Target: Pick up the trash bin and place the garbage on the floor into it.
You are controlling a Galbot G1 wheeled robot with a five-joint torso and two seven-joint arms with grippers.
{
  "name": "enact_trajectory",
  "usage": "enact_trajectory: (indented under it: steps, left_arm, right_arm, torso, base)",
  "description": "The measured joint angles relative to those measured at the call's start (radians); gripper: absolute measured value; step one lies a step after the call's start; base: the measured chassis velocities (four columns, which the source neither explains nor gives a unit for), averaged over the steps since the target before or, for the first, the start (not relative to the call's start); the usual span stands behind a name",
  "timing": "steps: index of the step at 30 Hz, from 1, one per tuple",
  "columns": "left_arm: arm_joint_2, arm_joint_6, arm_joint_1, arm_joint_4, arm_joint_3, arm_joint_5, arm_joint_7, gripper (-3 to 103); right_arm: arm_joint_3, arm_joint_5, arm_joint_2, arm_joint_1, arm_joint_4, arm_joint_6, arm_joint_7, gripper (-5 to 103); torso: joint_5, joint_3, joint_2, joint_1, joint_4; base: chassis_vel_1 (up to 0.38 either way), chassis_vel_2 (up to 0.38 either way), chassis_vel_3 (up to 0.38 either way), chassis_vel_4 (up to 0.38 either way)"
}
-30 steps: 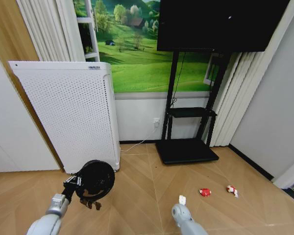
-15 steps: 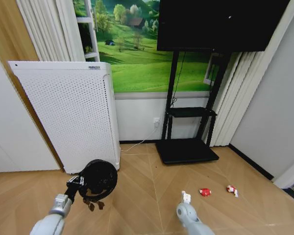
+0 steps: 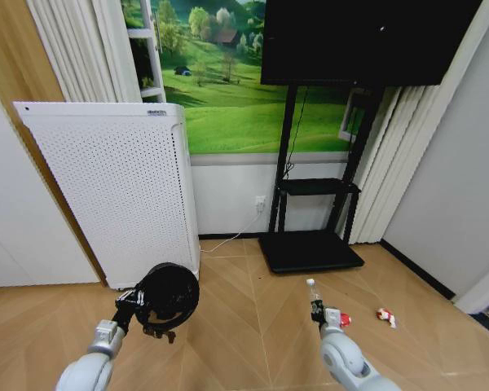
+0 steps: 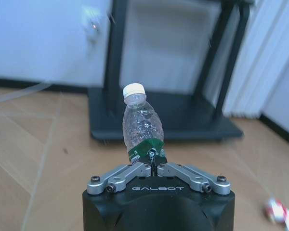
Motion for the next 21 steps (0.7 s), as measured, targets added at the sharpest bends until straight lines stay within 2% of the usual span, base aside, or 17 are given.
enact_trajectory:
  steps: [2, 3, 5, 6, 8, 9, 10, 12, 13, 14, 15, 17, 21]
  left_arm:
    - [-0.003, 0.004, -0.009, 0.005, -0.001, 0.000, -0.002, 4]
    - [-0.003, 0.004, -0.009, 0.005, -0.001, 0.000, -0.002, 4]
    - [-0.004, 0.009, -0.015, 0.007, 0.002, -0.001, -0.004, 4]
    - [-0.004, 0.009, -0.015, 0.007, 0.002, -0.001, -0.004, 4]
    - [-0.007, 0.011, -0.016, 0.008, 0.001, -0.004, -0.005, 4]
    - [-0.007, 0.011, -0.016, 0.008, 0.001, -0.004, -0.005, 4]
    - [-0.009, 0.012, -0.017, 0.011, -0.002, -0.005, -0.008, 4]
    - [-0.010, 0.013, -0.026, 0.018, -0.001, -0.005, -0.012, 4]
    - [-0.010, 0.013, -0.026, 0.018, -0.001, -0.005, -0.012, 4]
    - [-0.011, 0.014, -0.033, 0.023, 0.003, -0.005, -0.013, 4]
    - [-0.011, 0.014, -0.033, 0.023, 0.003, -0.005, -0.013, 4]
    - [-0.019, 0.017, -0.052, 0.033, 0.008, -0.005, -0.016, 4]
    - [-0.027, 0.022, -0.081, 0.050, 0.026, -0.001, -0.019, 4]
  right_arm:
    - [0.012, -0.149, -0.019, -0.051, 0.041, 0.139, -0.113, 2]
    - [0.012, -0.149, -0.019, -0.051, 0.041, 0.139, -0.113, 2]
    - [0.017, -0.248, -0.026, -0.077, 0.053, 0.239, -0.190, 1]
    - [0.017, -0.248, -0.026, -0.077, 0.053, 0.239, -0.190, 1]
    - [0.018, -0.321, -0.031, -0.086, 0.053, 0.324, -0.249, 1]
    - [0.018, -0.321, -0.031, -0.086, 0.053, 0.324, -0.249, 1]
    - [0.019, -0.381, -0.039, -0.094, 0.049, 0.417, -0.308, 1]
    - [0.022, -0.431, -0.050, -0.108, 0.045, 0.523, -0.368, 1]
    - [0.022, -0.431, -0.050, -0.108, 0.045, 0.523, -0.368, 1]
    - [0.022, -0.450, -0.056, -0.117, 0.045, 0.574, -0.400, 1]
    - [0.022, -0.450, -0.056, -0.117, 0.045, 0.574, -0.400, 1]
    - [0.003, -0.478, -0.067, -0.120, 0.043, 0.659, -0.446, 1]
    - [-0.024, -0.489, -0.070, -0.115, 0.036, 0.711, -0.476, 1]
  torso:
    - [0.0001, 0.000, 0.000, 0.000, 0.0002]
    - [0.0001, 0.000, 0.000, 0.000, 0.0002]
    - [0.0001, 0.000, 0.000, 0.000, -0.0002]
    - [0.0001, 0.000, 0.000, 0.000, -0.0002]
    - [0.0000, 0.000, 0.000, 0.000, -0.0001]
    - [0.0000, 0.000, 0.000, 0.000, -0.0001]
    - [0.0000, 0.000, 0.000, 0.000, 0.0005]
    - [0.0000, 0.000, 0.000, 0.000, 0.0004]
    - [0.0000, 0.000, 0.000, 0.000, 0.0004]
    - [0.0000, 0.000, 0.000, 0.000, 0.0000]
    - [0.0000, 0.000, 0.000, 0.000, 0.0000]
    - [-0.0001, 0.000, 0.000, 0.000, 0.0000]
    - [-0.0001, 0.000, 0.000, 0.000, 0.0005]
  base:
    - [0.000, 0.000, 0.000, 0.000]
    - [0.000, 0.000, 0.000, 0.000]
    - [0.000, 0.000, 0.000, 0.000]
    - [0.000, 0.000, 0.000, 0.000]
    - [0.000, 0.000, 0.000, 0.000]
    - [0.000, 0.000, 0.000, 0.000]
    - [0.000, 0.000, 0.000, 0.000]
    - [0.000, 0.000, 0.000, 0.000]
    - [0.000, 0.000, 0.000, 0.000]
    - [0.000, 0.000, 0.000, 0.000]
    - [0.000, 0.000, 0.000, 0.000]
    - [0.000, 0.000, 0.000, 0.000]
    - [0.000, 0.000, 0.000, 0.000]
